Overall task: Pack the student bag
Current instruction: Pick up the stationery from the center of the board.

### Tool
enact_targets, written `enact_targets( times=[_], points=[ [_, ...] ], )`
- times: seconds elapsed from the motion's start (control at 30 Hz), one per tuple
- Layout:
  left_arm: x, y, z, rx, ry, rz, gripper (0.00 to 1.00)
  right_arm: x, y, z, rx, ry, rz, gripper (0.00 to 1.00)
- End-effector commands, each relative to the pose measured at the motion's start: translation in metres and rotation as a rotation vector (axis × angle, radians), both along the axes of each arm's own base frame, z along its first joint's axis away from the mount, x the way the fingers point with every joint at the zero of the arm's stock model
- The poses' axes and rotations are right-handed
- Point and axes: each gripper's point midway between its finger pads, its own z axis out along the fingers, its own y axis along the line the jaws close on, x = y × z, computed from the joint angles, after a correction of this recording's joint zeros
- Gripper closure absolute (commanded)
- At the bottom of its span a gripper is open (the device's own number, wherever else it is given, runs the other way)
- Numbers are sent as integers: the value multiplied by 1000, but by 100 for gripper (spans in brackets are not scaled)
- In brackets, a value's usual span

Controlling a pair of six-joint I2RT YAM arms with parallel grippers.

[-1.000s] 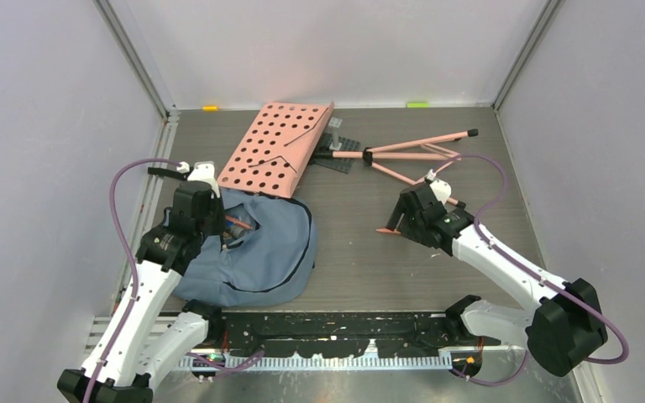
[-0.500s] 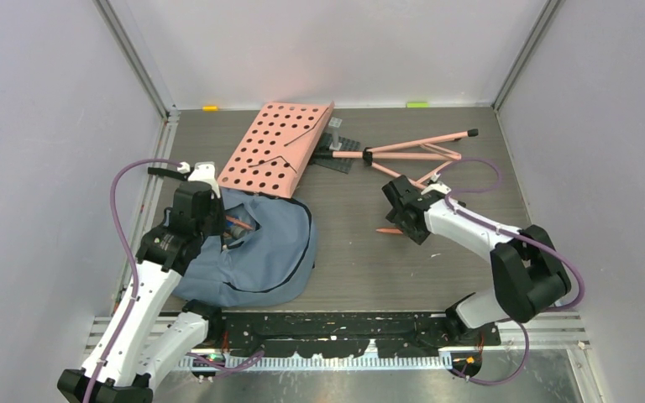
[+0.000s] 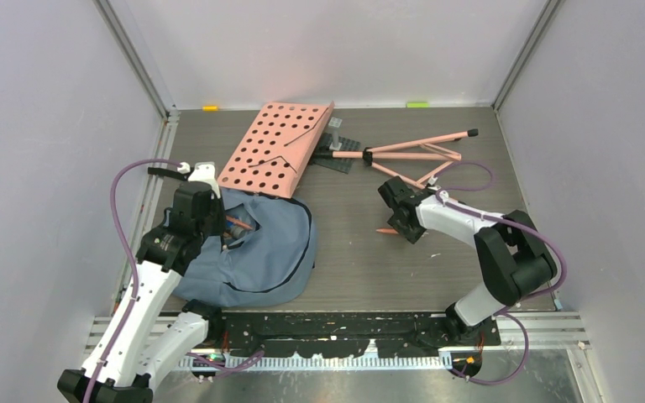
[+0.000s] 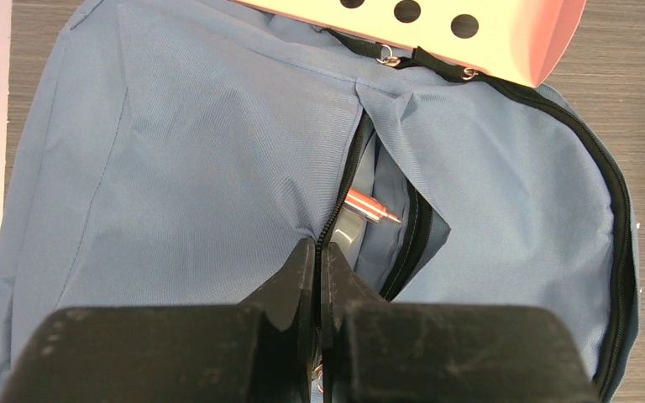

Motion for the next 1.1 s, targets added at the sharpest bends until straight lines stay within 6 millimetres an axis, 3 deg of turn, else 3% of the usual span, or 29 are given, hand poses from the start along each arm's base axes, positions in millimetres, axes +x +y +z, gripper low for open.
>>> enact_targets(
  times=[0.0,0.3,0.63,0.77,0.93,1.07],
  points=[
    [9,-10,24,-57,-101,-25,100,12,7,2,24,-25,13,55],
    [9,-8,24,-49,-101,-19,100,15,27,-11,49,8,154,94],
    [10,-11,23,-53,-98,-39,100,9,66,2,27,-90,496,95],
    [10,-14,23,-60,-100,-54,100,5,78,33,42,-161,613,99],
    [9,-21,27,-85,-111,-92,100,2,108,101,163,-306,771,99],
    [8,-38,33,-139,-154,-177,100,-15,146,148,339,-357,916,99]
  ],
)
